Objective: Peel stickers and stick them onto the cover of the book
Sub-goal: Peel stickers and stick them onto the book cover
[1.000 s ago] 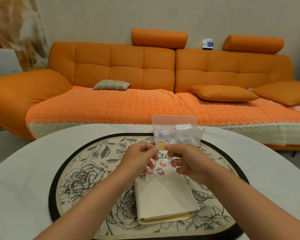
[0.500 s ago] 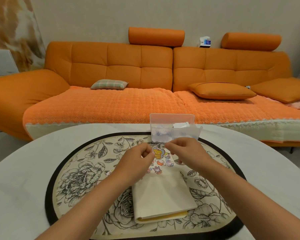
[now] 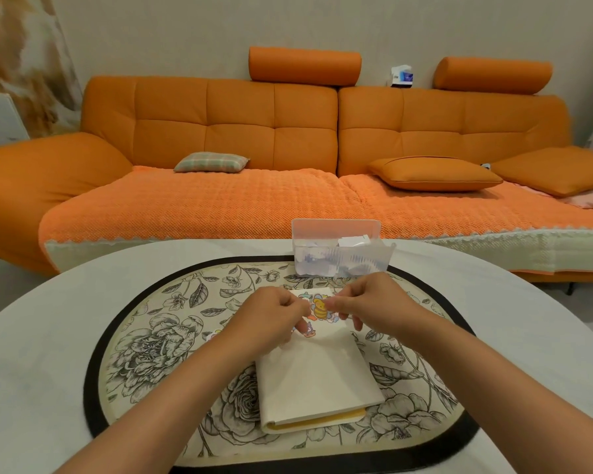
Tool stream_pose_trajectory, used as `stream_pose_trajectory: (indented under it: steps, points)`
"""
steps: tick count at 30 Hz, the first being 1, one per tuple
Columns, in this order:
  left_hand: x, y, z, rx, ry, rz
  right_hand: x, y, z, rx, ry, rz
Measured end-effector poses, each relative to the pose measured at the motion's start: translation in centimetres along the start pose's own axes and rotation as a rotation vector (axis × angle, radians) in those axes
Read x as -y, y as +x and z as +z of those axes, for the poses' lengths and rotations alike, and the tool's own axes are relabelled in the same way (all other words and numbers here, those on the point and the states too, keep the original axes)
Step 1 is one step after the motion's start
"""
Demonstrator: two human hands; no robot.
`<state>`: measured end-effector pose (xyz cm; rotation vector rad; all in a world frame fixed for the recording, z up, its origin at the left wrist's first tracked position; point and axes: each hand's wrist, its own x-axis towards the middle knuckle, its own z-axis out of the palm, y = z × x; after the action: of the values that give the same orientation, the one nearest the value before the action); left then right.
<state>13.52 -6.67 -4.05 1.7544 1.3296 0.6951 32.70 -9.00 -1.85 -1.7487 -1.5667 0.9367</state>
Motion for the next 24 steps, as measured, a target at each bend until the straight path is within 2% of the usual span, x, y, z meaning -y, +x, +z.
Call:
stream_pose_trajectory:
  steps: [2,5,8,11,24]
  points:
    - [0.2,0.1,0.1,-0.010,0.055,-0.016,-0.6,-0.1,-0.5,0.017,-0.023,0.057]
    - [1.0,0.1,-0.1,-0.082,0.292,0.086,-1.6,-0.1,-0.8,0.057,-0.029,0.151]
    - [1.8,0.2,0.1,-0.042,0.568,0.233,-2.2,0.0,-0.1,0.072,-0.090,0.190]
    - [2.4,0.3,0.7,-0.011,0.721,0.293,-2.2,0.2,0.7,0.067,-0.135,0.192]
    - [2.6,0.4,0.8,0.004,0.776,0.326,-2.0,0.7,1.8,0.023,-0.242,0.140]
